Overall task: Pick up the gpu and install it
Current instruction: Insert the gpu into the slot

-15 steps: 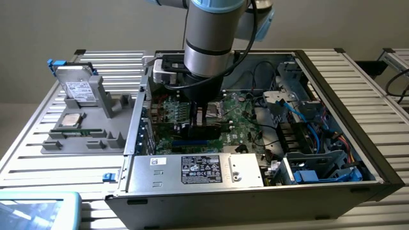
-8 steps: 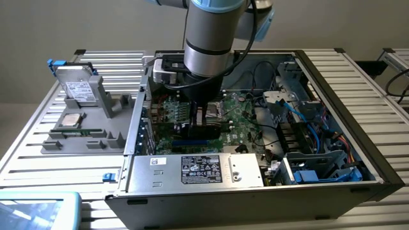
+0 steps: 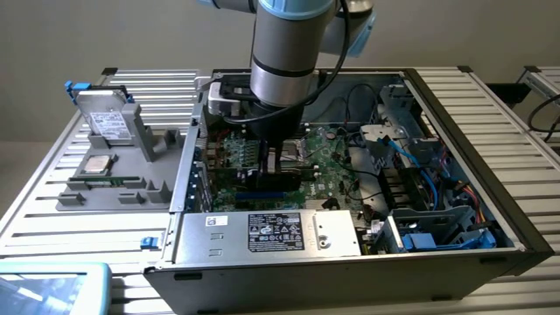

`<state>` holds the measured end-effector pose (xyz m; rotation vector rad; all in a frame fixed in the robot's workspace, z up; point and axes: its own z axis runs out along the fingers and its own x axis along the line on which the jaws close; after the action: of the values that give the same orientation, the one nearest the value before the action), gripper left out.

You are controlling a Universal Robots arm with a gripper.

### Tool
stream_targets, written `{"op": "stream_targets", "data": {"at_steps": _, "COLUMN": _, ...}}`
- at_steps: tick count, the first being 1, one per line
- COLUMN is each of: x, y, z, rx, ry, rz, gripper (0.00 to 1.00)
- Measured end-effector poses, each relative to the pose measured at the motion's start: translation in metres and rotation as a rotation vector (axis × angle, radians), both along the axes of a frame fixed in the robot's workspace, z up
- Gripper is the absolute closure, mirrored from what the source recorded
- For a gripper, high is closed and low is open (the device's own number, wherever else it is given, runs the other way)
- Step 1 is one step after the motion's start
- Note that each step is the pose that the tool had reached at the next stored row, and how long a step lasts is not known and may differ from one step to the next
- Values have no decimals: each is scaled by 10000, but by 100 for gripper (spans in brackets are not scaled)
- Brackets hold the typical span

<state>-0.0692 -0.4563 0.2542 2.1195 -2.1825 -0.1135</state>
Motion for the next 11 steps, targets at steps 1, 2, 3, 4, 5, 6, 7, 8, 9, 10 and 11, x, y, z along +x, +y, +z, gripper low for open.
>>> {"op": "stream_targets", "data": {"at_steps": 1, "x": 0, "y": 0, "z": 0, "rx": 15, "ry": 1, "rz": 1, "gripper": 71}}
{"op": "stream_targets", "data": {"at_steps": 2, "x": -1, "y": 0, "z": -1, "rx": 34, "ry": 0, "rz": 1, "gripper": 71}}
{"op": "stream_targets", "data": {"at_steps": 3, "x": -1, "y": -1, "z": -2, "rx": 54, "ry": -1, "rz": 0, "gripper": 71}}
{"op": "stream_targets", "data": {"at_steps": 4, "x": -1, "y": -2, "z": -2, "rx": 81, "ry": -1, "rz": 0, "gripper": 71}}
{"op": "stream_targets", "data": {"at_steps": 5, "x": -1, "y": -3, "z": -3, "rx": 103, "ry": -1, "rz": 0, "gripper": 71}}
{"op": "stream_targets", "data": {"at_steps": 6, "x": -1, "y": -3, "z": -4, "rx": 115, "ry": -2, "rz": -1, "gripper": 71}}
{"op": "stream_targets", "data": {"at_steps": 7, "x": -1, "y": -4, "z": -6, "rx": 119, "ry": -2, "rz": -1, "gripper": 71}}
{"op": "stream_targets", "data": {"at_steps": 8, "x": -1, "y": -4, "z": -7, "rx": 120, "ry": -1, "rz": 0, "gripper": 71}}
{"op": "stream_targets", "data": {"at_steps": 9, "x": -1, "y": -5, "z": -8, "rx": 120, "ry": -1, "rz": 0, "gripper": 71}}
{"op": "stream_targets", "data": {"at_steps": 10, "x": -1, "y": -6, "z": -9, "rx": 118, "ry": 0, "rz": 0, "gripper": 71}}
{"op": "stream_targets", "data": {"at_steps": 11, "x": -1, "y": -6, "z": -12, "rx": 118, "ry": 0, "rz": 0, "gripper": 71}}
